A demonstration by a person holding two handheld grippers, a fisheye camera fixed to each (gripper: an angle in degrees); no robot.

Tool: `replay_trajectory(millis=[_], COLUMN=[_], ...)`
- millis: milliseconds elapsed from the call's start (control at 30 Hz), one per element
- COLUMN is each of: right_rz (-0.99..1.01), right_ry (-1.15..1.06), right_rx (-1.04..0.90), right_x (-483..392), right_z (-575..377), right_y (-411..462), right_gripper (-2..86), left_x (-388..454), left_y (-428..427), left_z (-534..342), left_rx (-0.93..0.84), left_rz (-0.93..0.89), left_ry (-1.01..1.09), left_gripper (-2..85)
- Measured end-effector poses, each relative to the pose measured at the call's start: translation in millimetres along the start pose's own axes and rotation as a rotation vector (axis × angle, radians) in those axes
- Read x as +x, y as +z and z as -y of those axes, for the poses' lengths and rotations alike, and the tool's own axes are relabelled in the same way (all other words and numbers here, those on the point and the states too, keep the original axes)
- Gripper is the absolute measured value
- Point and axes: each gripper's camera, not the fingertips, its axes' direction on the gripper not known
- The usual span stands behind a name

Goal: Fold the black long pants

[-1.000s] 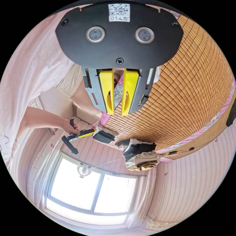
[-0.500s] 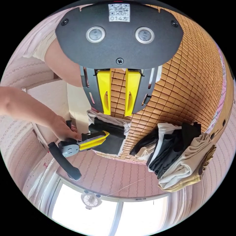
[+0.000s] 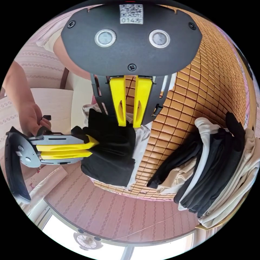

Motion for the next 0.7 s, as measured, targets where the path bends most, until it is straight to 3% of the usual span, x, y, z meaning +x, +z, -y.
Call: replay_trajectory(millis=[167, 367, 467, 700], right_rz=[-0.028, 0.148, 0.3, 0.58], right_ry=[-0.026, -0.166, -0.268, -0.35], right_rx=[0.227, 0.461, 0.499, 0.422], right_x=[-1, -49, -96, -216], right_z=[-19, -30, -26, -4], right_y=[-96, -203, -218, -165], right_gripper=[2.8, 2.3, 2.1, 1.9], left_x=[19, 10, -18, -48], left_y=[-64, -203, -278, -443], left_z=[-26, -142, -257, -576], left_rx=[0.148, 0.391, 0.458, 0.461], left_rz=[0.043, 0.086, 0.139, 0.516], left_ry=[0.047, 0.002, -0.113, -0.512], left_gripper=[2.0, 0.3, 0.0, -0.2])
